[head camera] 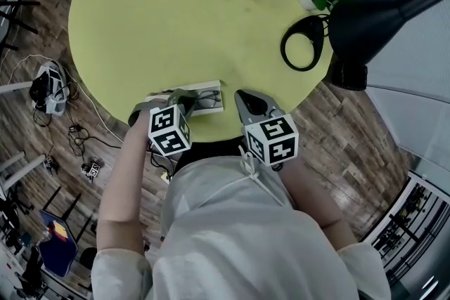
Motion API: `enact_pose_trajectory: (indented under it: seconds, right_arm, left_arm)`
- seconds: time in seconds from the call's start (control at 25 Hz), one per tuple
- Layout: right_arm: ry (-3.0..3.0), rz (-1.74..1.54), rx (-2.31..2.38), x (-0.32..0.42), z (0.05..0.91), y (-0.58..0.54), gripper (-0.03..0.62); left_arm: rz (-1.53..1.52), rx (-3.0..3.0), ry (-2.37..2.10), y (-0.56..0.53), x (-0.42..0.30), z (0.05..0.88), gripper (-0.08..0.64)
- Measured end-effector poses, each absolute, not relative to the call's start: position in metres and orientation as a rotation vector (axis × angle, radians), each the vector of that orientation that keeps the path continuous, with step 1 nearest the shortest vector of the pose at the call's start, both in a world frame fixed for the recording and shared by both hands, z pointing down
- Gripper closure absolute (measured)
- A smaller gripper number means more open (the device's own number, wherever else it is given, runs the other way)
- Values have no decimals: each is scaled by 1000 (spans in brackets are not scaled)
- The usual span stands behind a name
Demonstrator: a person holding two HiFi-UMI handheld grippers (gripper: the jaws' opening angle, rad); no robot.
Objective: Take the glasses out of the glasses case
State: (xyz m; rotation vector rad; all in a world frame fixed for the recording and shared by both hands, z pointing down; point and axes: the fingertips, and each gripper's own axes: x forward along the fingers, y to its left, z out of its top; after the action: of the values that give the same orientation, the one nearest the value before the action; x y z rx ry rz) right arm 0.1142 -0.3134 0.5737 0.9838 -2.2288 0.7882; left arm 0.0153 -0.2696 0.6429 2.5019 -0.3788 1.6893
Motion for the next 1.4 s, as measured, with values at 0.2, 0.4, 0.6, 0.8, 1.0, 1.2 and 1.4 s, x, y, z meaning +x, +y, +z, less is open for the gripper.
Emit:
enact_pose_trajectory:
  seconds: [0.2, 0.4, 0.6, 0.8, 1.0, 1.2, 1.4]
  right_arm:
    - [-2235, 774, 989, 111, 567, -312, 592]
    - [-2246, 753, 991, 108, 561, -308, 592]
    - [-2268, 721, 982, 100, 550, -306, 592]
    - [-2303, 679, 975, 93, 534, -311, 592]
    - [-2352, 623, 1007, 90, 513, -332, 592]
    - [-2407, 577, 1032, 83, 485, -345, 592]
    - [-2490, 520, 1051, 74, 462, -351, 592]
  left_arm:
    - [1641, 2537, -403, -270, 12, 629, 541]
    - [1562, 2574, -471, -272, 11, 608, 541]
    - [1466, 2611, -615, -275, 6, 582, 541]
    - [1250, 2566, -840, -283, -3, 550, 540]
    - [990, 2507, -1109, -297, -17, 516, 540]
    - [640, 2423, -1408, -311, -34, 466, 539]
    - [427, 2357, -1664, -322, -51, 421, 538]
